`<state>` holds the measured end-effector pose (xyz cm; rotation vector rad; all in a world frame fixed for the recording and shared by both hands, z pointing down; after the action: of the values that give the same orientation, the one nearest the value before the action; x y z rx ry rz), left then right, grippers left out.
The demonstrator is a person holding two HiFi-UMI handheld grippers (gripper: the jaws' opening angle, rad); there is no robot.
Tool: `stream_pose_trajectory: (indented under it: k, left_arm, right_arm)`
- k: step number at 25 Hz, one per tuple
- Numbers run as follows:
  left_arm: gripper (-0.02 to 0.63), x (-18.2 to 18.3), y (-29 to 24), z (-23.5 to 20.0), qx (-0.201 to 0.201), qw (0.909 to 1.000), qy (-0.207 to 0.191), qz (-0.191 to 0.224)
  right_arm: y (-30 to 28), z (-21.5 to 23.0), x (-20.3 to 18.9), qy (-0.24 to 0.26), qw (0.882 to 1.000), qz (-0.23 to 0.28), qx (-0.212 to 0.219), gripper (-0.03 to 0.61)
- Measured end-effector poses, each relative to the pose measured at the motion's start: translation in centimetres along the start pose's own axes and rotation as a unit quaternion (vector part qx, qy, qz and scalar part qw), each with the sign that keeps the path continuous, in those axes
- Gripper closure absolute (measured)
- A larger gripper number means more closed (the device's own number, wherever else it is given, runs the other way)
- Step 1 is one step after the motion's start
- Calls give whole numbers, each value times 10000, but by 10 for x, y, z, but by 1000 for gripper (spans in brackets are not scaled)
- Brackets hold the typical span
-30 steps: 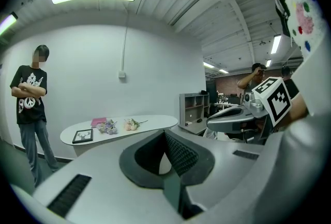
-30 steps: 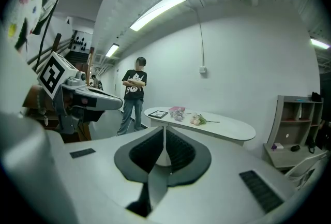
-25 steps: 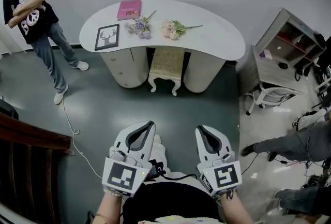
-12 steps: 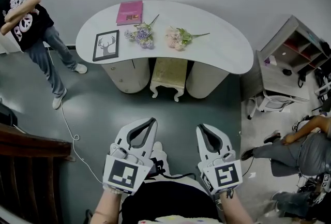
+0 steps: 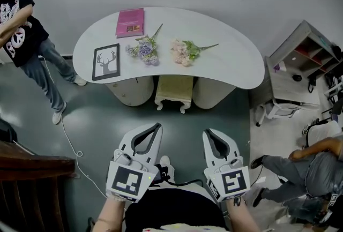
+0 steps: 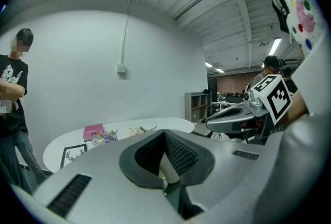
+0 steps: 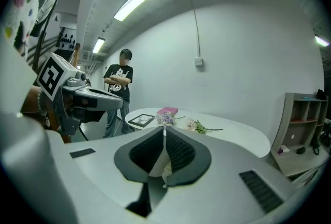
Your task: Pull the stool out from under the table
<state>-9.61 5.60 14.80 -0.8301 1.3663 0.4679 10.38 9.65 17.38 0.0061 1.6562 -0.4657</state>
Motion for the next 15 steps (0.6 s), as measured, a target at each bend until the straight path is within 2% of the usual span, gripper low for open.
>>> stream_pose_trajectory:
  k: [9, 15]
  left_arm:
    - [597, -3, -16, -21, -173, 9997, 139, -59]
    - [597, -5, -21, -23, -142, 9996, 223, -107]
  right_arm:
    - [-20, 2, 4, -49, 9997, -156, -160, 538]
    - [-23, 5, 1, -78, 9995, -291, -139, 538]
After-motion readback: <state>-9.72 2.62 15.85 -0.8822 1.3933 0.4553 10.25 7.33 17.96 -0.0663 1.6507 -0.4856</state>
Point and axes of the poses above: the fingertips, and each gripper's own axes: y backward along the fingers, z to its right, x out of its top, the point moved 8 cm from there along y, backward along the fingers, and after that the axes turned 6 degrees about -x, right-handed, at the moved point
